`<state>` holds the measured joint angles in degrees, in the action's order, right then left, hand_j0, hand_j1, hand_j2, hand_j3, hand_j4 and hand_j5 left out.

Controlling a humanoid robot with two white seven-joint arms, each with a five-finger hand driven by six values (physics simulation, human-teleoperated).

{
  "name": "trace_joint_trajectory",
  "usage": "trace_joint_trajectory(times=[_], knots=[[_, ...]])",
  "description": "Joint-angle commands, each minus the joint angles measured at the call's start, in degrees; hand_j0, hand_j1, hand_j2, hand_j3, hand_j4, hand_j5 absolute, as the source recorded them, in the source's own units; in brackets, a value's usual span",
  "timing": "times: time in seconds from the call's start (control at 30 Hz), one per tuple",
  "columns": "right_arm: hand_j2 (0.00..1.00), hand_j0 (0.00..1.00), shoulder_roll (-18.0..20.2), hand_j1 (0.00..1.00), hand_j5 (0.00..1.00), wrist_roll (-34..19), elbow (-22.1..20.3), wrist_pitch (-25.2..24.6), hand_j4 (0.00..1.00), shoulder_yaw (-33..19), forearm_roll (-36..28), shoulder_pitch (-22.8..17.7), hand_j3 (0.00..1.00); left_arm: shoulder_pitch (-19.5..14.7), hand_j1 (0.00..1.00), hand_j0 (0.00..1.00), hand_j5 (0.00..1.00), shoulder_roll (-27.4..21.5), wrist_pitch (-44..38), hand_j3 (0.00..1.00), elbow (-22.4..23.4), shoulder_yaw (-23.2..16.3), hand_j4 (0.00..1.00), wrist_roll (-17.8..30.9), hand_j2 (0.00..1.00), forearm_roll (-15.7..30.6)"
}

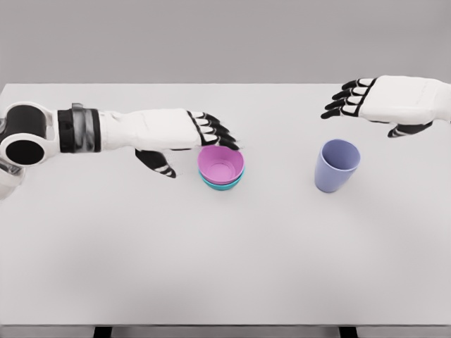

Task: Stacking bowl and cup with both arms

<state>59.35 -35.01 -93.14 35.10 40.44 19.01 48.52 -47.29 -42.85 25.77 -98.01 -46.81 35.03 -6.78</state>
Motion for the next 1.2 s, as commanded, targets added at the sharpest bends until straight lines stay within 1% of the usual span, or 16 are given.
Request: trace_joint_trajectory(times=[0.0,0.03,0.07,0.1,0.13,0.17,0.23,0.27,0.43,0.57,0.8,0.87,1.03,1.17], knots=[[1.0,1.0,-1.69,1.0,1.0,0.01,1.29,-0.1,1.0,6.75,-0.2,0.35,1.0,0.35,1.0,1.0,1.0,-7.41,9.23,1.0,-0.16,3.83,1.0,-0.03,1.0,20.55],[1.0,1.0,-2.22,1.0,1.0,0.01,1.73,-0.1,1.0,7.89,-0.2,0.96,1.0,1.58,1.0,1.0,1.0,-10.3,9.23,1.0,-0.16,3.92,1.0,-0.03,1.0,26.42],[1.0,1.0,-2.75,1.0,1.0,0.01,2.35,-0.1,1.0,8.6,-0.2,1.41,1.0,2.99,1.0,1.0,1.0,-13.66,9.23,1.0,0.28,4.0,1.0,-0.03,1.0,30.59],[1.0,1.0,-2.75,1.0,1.0,0.01,2.52,-0.1,1.0,9.04,-0.11,1.41,1.0,3.96,1.0,1.0,1.0,-14.89,9.23,1.0,0.36,4.0,1.0,-0.03,1.0,30.95],[1.0,1.0,-2.75,1.0,1.0,0.01,2.87,-0.1,1.0,9.83,-0.2,1.41,1.0,5.71,1.0,1.0,1.0,-15.68,9.23,1.0,0.45,4.0,1.0,-0.03,1.0,31.03],[1.0,1.0,-2.75,1.0,1.0,0.01,4.02,-0.1,1.0,10.44,-0.11,1.41,1.0,8.18,1.0,1.0,1.0,-16.3,9.23,1.0,1.68,4.18,1.0,-0.03,1.0,30.95],[1.0,1.0,-2.75,1.0,1.0,0.01,5.51,-0.1,1.0,11.24,-0.11,1.41,1.0,10.29,1.0,1.0,1.0,-16.74,9.23,1.0,5.37,4.53,1.0,-0.03,1.0,30.59],[1.0,1.0,-2.75,1.0,1.0,0.01,5.86,-0.1,1.0,11.5,-0.11,1.49,1.0,10.46,1.0,1.0,1.0,-16.65,9.23,1.0,6.16,5.5,1.0,-0.03,1.0,30.51],[1.0,1.0,-4.07,1.0,1.0,0.01,6.66,-0.1,1.0,11.59,-0.2,2.11,1.0,11.69,1.0,1.0,1.0,-16.65,9.23,1.0,6.43,5.59,1.0,-0.03,1.0,30.33],[1.0,1.0,-4.86,1.0,1.0,0.01,6.74,-0.1,1.0,11.59,-0.2,2.46,1.0,12.48,1.0,1.0,1.0,-16.65,9.23,1.0,7.48,5.59,1.0,-0.03,1.0,30.42],[1.0,1.0,-5.21,1.0,1.0,0.01,6.92,-0.1,1.0,12.91,-0.2,2.99,1.0,12.57,1.0,1.0,1.0,-16.21,9.23,1.0,7.57,5.59,1.0,-0.03,1.0,30.42],[1.0,1.0,-5.21,1.0,1.0,0.01,8.06,-0.1,1.0,13.79,-0.2,2.99,1.0,12.66,1.0,1.0,1.0,-16.12,9.23,1.0,7.57,5.59,1.0,-0.03,1.0,30.42],[1.0,1.0,-5.65,1.0,1.0,0.01,8.33,-0.1,1.0,13.79,-0.12,3.43,1.0,12.66,1.0,1.0,1.0,-15.95,9.23,1.0,7.57,5.59,1.0,-0.03,1.0,30.42],[1.0,1.0,-6.27,1.0,1.0,0.01,9.56,-0.1,1.0,14.75,-0.2,3.69,1.0,12.66,1.0,1.0,1.0,-15.86,9.23,1.0,7.57,5.59,1.0,-0.03,1.0,30.42]])
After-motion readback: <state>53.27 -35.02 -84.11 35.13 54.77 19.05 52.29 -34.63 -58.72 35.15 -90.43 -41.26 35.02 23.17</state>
